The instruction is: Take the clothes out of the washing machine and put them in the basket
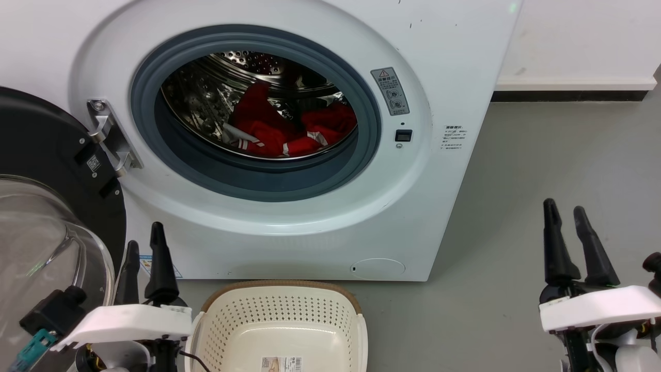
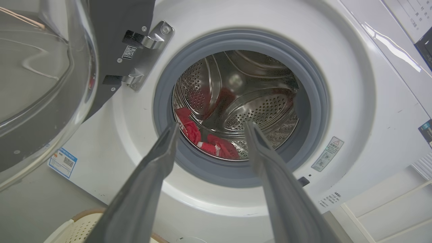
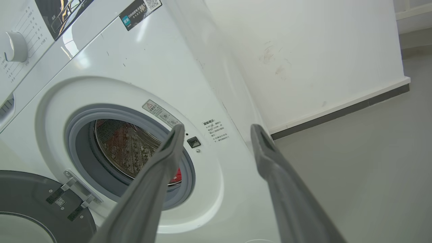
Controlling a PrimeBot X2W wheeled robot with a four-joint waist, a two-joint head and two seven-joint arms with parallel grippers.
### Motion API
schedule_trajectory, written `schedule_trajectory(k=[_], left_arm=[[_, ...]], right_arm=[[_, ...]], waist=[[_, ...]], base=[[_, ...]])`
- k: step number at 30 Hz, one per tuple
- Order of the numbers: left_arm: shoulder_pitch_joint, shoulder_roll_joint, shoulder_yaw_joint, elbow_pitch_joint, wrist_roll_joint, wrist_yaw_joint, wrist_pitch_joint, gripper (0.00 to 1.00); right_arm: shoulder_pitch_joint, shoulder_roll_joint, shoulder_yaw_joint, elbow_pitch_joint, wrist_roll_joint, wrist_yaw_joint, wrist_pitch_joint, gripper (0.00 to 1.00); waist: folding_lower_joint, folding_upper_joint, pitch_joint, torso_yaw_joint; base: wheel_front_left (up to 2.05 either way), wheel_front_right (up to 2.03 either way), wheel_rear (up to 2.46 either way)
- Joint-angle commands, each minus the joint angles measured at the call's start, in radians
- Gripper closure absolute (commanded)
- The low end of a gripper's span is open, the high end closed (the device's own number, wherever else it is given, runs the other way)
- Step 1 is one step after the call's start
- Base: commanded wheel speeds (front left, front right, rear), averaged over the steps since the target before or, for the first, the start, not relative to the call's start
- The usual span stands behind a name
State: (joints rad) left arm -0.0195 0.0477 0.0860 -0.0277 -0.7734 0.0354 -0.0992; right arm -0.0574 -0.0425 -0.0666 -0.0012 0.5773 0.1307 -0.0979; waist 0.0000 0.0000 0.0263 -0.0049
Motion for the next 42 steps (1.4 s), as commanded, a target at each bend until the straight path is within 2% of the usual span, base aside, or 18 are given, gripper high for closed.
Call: schedule_trajectory(k=[1,10,17,26,42], left_arm=[[0.001,0.002,-0.009,-0.021,0.046,-0.004,-0.009,0.0],[0.016,0.002,-0.064,-0.033,0.208,0.008,-0.035,0.0],[0.024,0.015,-0.098,-0.04,0.312,0.039,-0.054,0.0],[0.028,0.03,-0.135,-0.031,0.4,0.043,-0.076,0.0],[0.039,0.068,-0.229,0.011,0.558,0.091,-0.112,0.0]], right_arm=[[0.001,-0.006,0.012,-0.014,-0.041,0.0,-0.01,0.0],[0.01,-0.007,0.026,-0.018,-0.179,0.0,-0.037,0.0],[0.018,-0.007,0.034,-0.015,-0.217,0.0,-0.055,0.0],[0.028,-0.008,0.033,0.046,-0.313,0.0,-0.077,0.0],[0.036,-0.009,0.04,0.056,-0.459,0.0,-0.114,0.0]], waist=[[0.0,0.0,0.001,0.0],[0.0,0.0,0.003,-0.001],[0.0,0.0,0.007,-0.002],[0.0,0.0,0.01,-0.003],[0.0,0.0,0.01,-0.007]], base=[[0.0,0.0,0.0],[0.0,0.0,0.0],[0.0,0.0,0.0],[0.0,0.0,0.0],[0.0,0.0,0.0]])
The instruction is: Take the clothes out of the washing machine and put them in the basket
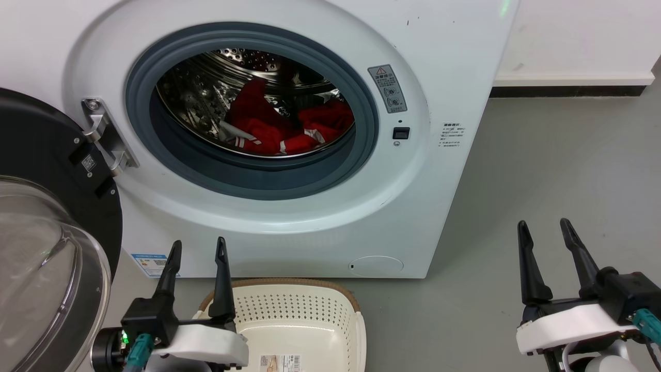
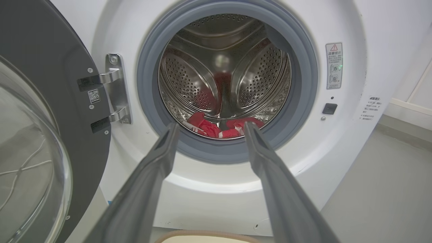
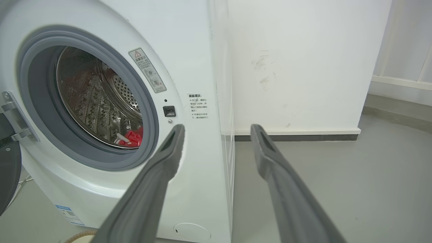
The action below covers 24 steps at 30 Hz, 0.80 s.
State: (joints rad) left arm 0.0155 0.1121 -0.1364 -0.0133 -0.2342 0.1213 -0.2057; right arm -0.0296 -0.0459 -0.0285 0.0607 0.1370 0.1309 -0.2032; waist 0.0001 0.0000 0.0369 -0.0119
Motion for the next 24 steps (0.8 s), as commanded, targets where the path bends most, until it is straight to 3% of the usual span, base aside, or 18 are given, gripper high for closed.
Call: schedule_trajectory(k=[1,16,24], left_arm=[[0.006,0.006,-0.011,0.0,0.028,0.008,-0.008,0.0],[0.018,-0.003,-0.024,0.01,0.11,0.004,-0.038,0.0],[0.036,-0.032,0.024,0.013,0.147,-0.046,-0.052,0.0]], right_arm=[[0.009,-0.005,0.003,-0.006,-0.028,0.0,-0.01,0.0],[0.015,-0.006,0.023,-0.005,-0.123,0.0,-0.039,0.0],[0.022,-0.006,0.016,0.047,-0.133,0.0,-0.055,0.0]], waist=[[-0.0001,0.0,-0.001,0.0],[-0.0001,0.0,0.0,-0.003],[-0.0001,0.0,-0.004,-0.001]], base=[[0.0,0.0,0.0],[0.0,0.0,0.0],[0.0,0.0,0.0]])
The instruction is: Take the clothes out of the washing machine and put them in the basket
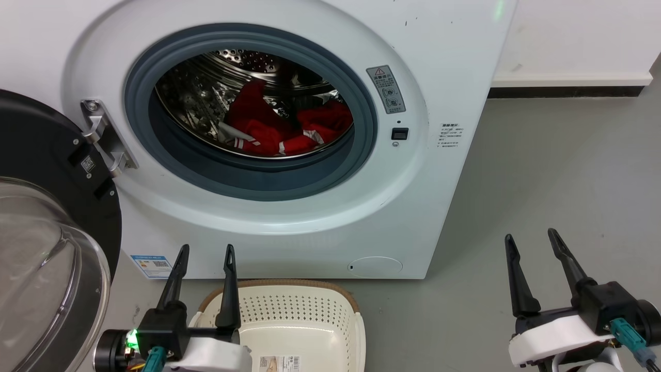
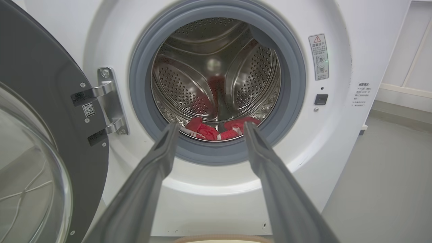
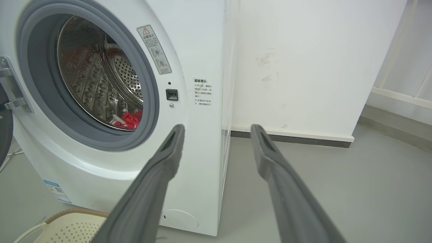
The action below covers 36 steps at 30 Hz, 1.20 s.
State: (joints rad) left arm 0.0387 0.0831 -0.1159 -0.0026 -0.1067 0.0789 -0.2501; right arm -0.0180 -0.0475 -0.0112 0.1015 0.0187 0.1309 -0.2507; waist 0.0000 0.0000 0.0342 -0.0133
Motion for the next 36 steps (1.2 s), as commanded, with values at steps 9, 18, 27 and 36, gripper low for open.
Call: schedule_trajectory(k=[9,18,27,36], left_arm=[[0.02,-0.021,0.028,0.067,0.043,-0.043,-0.016,0.0],[0.013,-0.029,0.045,0.07,0.067,-0.057,-0.016,0.0],[0.011,-0.032,0.066,0.069,0.04,-0.066,-0.016,0.0],[0.002,-0.033,0.091,0.06,0.039,-0.083,-0.016,0.0]], right_arm=[[0.006,-0.005,-0.008,0.06,-0.016,0.0,-0.015,0.0],[-0.006,-0.004,-0.005,0.076,-0.006,0.0,-0.015,0.0],[-0.012,-0.004,-0.016,0.081,-0.005,0.0,-0.015,0.0],[-0.029,-0.005,-0.036,0.078,0.007,0.0,-0.015,0.0]], waist=[[0.0,0.0,-0.007,0.001],[0.0,0.0,-0.005,0.0],[0.0,0.0,0.0,-0.002],[0.0,0.0,0.026,-0.029]], base=[[0.0,0.0,0.0],[0.0,0.0,0.0],[0.0,0.0,0.0],[0.0,0.0,0.0]])
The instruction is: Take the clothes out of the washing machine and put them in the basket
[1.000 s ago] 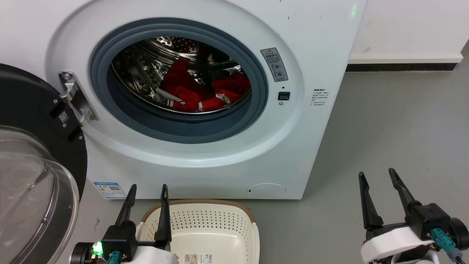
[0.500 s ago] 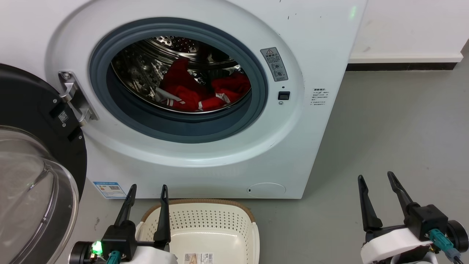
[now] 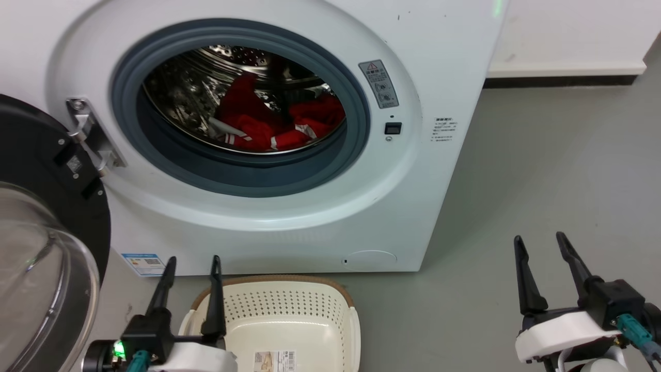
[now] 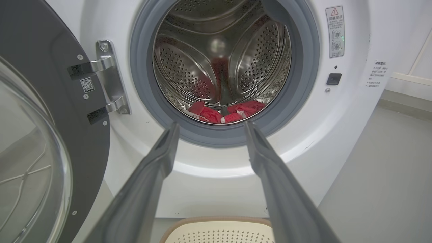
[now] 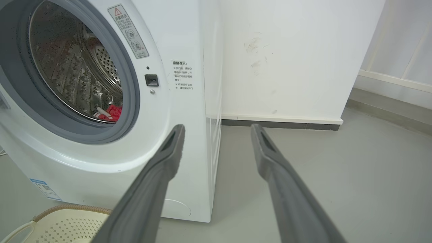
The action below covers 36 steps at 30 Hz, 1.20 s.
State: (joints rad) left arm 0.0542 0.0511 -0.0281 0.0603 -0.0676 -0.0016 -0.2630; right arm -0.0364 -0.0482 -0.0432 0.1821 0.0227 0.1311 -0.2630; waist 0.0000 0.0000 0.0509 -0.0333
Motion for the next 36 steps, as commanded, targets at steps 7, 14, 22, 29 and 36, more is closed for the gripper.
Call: schedule_trajectory(k=[7,14,22,29,36], left_arm=[[-0.117,0.031,0.055,0.034,0.011,-0.051,-0.003,0.0],[-0.368,0.157,0.1,0.193,-0.013,-0.104,-0.003,0.0],[-0.801,0.402,0.002,0.358,-0.026,-0.127,0.153,0.0],[-1.209,0.595,-0.155,0.441,-0.101,-0.127,0.462,0.0],[-1.523,0.666,-0.288,0.543,-0.223,-0.127,0.788,0.0]], right_arm=[[-0.068,-0.003,0.008,-0.017,0.038,-0.001,-0.003,0.0],[-0.138,-0.002,0.043,-0.033,0.091,-0.001,-0.003,0.0],[-0.208,-0.001,0.066,-0.05,0.156,-0.001,-0.003,0.0],[-0.257,-0.001,0.117,-0.07,0.22,-0.001,-0.003,0.0],[-0.275,-0.001,0.187,-0.104,0.281,-0.001,-0.003,0.0]], waist=[[0.0,0.0,0.139,-0.085],[0.0,0.0,0.341,-0.188],[0.0,0.0,0.559,-0.262],[0.0,0.0,0.708,-0.312],[0.0,0.0,0.798,-0.36]], base=[[0.0,0.0,0.0],[0.0,0.0,0.0],[0.0,0.0,0.0],[0.0,0.0,0.0],[0.0,0.0,0.0]])
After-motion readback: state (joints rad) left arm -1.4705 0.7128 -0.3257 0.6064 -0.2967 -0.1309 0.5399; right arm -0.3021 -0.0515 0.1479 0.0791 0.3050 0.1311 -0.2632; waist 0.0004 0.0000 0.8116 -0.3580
